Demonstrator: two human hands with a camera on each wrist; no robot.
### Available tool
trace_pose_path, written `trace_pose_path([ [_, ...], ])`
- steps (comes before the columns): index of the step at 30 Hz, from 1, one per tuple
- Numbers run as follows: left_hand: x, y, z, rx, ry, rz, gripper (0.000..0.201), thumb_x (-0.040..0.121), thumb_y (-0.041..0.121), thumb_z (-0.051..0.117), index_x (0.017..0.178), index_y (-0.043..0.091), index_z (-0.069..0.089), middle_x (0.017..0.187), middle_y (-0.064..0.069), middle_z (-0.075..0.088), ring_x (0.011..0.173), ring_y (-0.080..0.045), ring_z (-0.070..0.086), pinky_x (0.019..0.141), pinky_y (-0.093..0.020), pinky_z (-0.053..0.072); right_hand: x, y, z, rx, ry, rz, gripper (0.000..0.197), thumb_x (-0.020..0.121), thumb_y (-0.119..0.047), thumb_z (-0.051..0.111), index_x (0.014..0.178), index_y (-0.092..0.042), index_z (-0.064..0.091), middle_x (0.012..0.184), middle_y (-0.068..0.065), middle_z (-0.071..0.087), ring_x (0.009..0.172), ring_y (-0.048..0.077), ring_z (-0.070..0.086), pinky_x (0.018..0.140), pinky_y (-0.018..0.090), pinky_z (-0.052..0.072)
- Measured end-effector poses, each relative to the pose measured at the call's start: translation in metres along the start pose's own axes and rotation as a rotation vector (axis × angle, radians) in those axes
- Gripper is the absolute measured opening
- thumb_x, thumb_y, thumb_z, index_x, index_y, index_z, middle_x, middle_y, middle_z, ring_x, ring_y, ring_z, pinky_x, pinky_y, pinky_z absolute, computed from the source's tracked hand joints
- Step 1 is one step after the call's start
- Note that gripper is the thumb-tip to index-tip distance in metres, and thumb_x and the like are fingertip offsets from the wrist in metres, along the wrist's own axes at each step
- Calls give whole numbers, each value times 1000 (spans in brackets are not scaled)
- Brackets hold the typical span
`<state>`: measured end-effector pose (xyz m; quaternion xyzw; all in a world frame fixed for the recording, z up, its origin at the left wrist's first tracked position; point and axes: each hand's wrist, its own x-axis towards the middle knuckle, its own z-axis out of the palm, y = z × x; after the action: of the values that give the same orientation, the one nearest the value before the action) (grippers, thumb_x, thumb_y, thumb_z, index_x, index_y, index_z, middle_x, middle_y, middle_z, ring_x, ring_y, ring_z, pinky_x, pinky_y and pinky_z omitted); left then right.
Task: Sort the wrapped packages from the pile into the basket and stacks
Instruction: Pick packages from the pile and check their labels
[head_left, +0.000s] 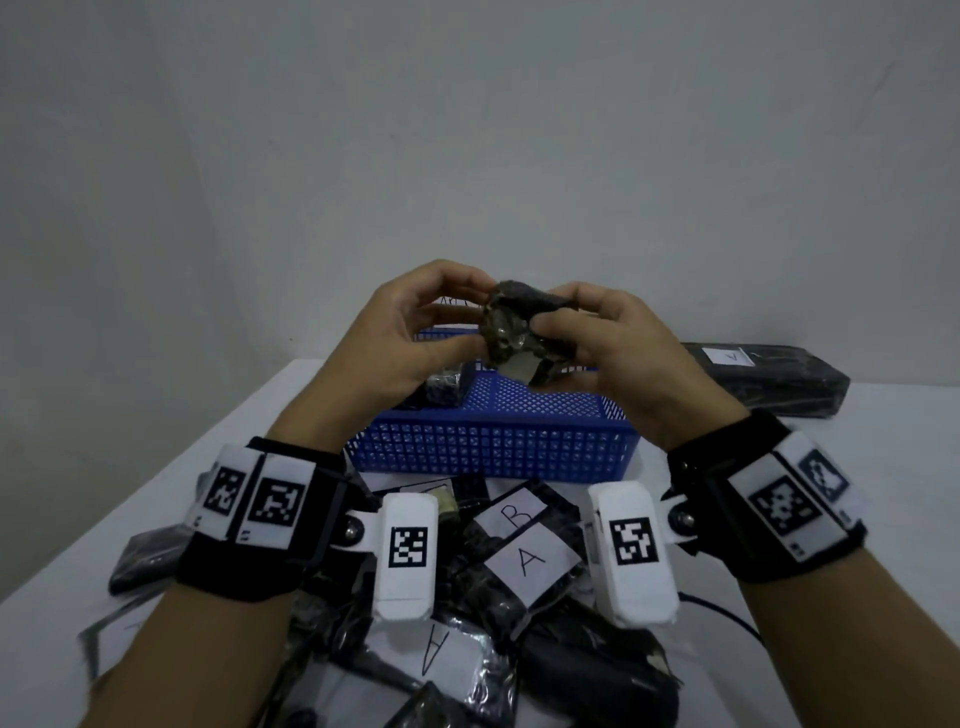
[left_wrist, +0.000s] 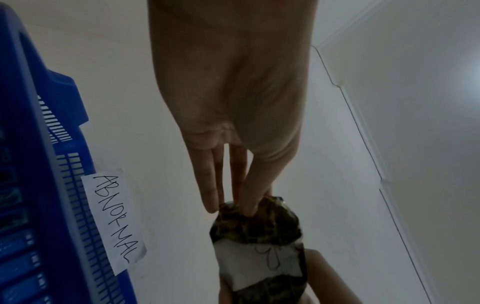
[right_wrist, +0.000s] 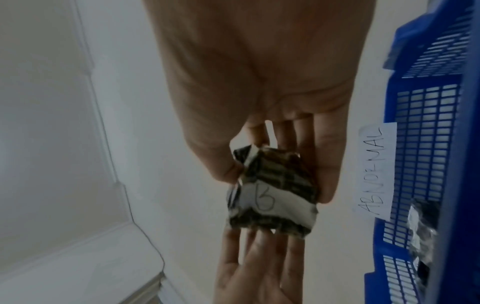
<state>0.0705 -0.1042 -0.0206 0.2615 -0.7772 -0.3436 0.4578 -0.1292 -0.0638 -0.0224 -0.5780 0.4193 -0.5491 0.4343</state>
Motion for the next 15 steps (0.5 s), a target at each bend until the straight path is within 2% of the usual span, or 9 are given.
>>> trace_pose_path([
  [3, 1, 0, 5, -31, -7, -43, 26, 95, 2, 62, 115, 18, 62, 117, -9, 67, 103, -22, 70, 87, -32, 58, 1, 1, 2, -6, 90, -101, 8, 96, -6, 62, 89, -10, 61, 82, 6, 73, 77, 21, 74, 61, 33, 61],
  [5, 1, 0, 6, -83, -4, -71, 24, 96, 5, 60, 117, 16, 61, 114, -12, 67, 99, -25, 72, 82, -32, 60, 0, 2, 2, 21, 88, -94, 2, 97, -8, 62, 96, -8, 61, 88, 8, 73, 78, 22, 74, 62, 32, 61],
  [6, 1, 0, 6, -91, 22, -70, 24, 95, 5, 62, 116, 17, 62, 112, -11, 67, 96, -26, 73, 80, -33, 60, 0, 2, 2, 31, 88, -70, 5, 97, -11, 63, 100, -9, 60, 94, 9, 73, 79, 23, 74, 63, 33, 61],
  [9, 0, -1, 0, -42, 119, -47, 27, 87, 8, 71, 110, 20, 64, 111, -9, 63, 87, -29, 73, 76, -33, 59, 0, 1, 0, 6, 77, -3, 21, 95, -30, 66, 109, -14, 61, 106, 7, 71, 83, 20, 74, 75, 38, 64],
  [11, 0, -1, -3, 34, 121, -30, 29, 85, 8, 75, 109, 21, 65, 114, -11, 62, 82, -29, 70, 77, -35, 60, -1, 1, -1, 5, 18, 36, 39, 87, -46, 68, 115, -18, 61, 111, 2, 71, 93, 20, 74, 80, 40, 63],
  [12, 0, 1, -3, 68, 113, -21, 30, 84, 8, 76, 110, 21, 65, 114, -11, 62, 80, -28, 69, 78, -37, 61, -1, 1, 0, -5, -3, 49, 49, 81, -48, 70, 119, -20, 60, 113, 2, 71, 98, 20, 74, 81, 40, 63],
  [13, 0, 2, -2, 87, 102, -16, 31, 84, 8, 76, 110, 21, 66, 114, -10, 63, 80, -28, 69, 80, -38, 61, -1, 1, 1, -16, -8, 47, 54, 77, -46, 73, 123, -21, 58, 115, 3, 72, 101, 20, 73, 82, 39, 63],
  [15, 0, 8, 0, 63, 71, -21, 29, 87, 10, 74, 113, 20, 66, 111, -6, 66, 81, -26, 71, 80, -36, 61, -1, 4, 3, -20, 36, 2, 47, 83, -29, 77, 124, -17, 58, 110, 3, 75, 98, 19, 74, 80, 36, 63],
])
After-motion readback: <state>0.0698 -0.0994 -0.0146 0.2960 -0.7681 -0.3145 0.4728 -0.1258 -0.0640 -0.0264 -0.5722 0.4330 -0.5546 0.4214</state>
